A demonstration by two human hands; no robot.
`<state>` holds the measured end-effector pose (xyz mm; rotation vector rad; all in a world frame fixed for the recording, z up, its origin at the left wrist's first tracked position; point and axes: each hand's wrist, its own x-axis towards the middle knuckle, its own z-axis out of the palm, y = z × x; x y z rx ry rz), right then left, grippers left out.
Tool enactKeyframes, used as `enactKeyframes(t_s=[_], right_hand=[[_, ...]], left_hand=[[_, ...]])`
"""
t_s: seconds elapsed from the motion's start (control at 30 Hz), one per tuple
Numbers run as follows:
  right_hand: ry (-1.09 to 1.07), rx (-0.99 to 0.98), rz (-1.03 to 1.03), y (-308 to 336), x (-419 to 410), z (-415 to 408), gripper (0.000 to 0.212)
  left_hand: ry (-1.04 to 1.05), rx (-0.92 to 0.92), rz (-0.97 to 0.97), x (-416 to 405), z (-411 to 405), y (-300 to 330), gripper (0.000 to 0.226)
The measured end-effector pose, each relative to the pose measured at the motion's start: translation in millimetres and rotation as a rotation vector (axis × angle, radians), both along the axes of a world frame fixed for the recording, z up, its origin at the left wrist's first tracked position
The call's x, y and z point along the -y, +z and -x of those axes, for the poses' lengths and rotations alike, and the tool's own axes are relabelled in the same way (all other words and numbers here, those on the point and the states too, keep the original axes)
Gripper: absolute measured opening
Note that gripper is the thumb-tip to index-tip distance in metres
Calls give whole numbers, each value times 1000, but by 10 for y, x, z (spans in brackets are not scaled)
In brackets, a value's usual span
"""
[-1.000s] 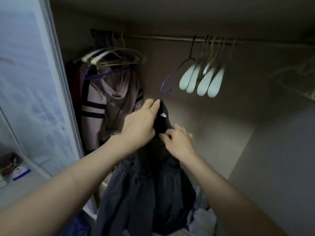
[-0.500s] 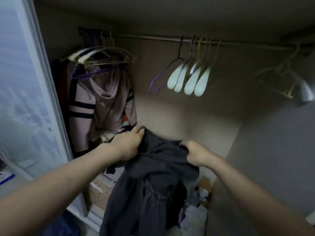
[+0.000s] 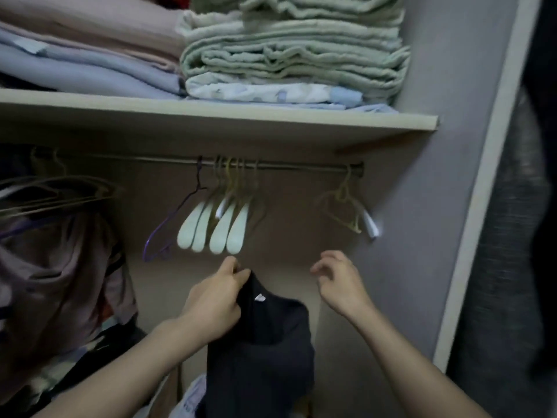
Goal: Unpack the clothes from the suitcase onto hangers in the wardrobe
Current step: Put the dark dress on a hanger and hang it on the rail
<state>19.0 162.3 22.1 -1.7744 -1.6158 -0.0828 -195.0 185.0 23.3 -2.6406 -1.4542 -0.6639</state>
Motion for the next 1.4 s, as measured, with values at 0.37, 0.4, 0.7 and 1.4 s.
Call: enactKeyframes(t_s=[0.37, 0.4, 0.7, 1.4], right_hand=[[-402, 162, 124, 830, -499, -540, 52], [-414, 179, 152, 820, -558, -552, 54], [-421, 92, 205, 823, -929, -735, 39], [33, -544, -210, -536, -304, 260, 40]], left_hand=[[-171, -101, -157, -303, -830, 483, 22], [-135, -226, -218, -287, -855, 520, 17], [-32, -385, -416, -563, -1029, 520, 21], [-11, 94, -111, -218, 254, -167, 56]])
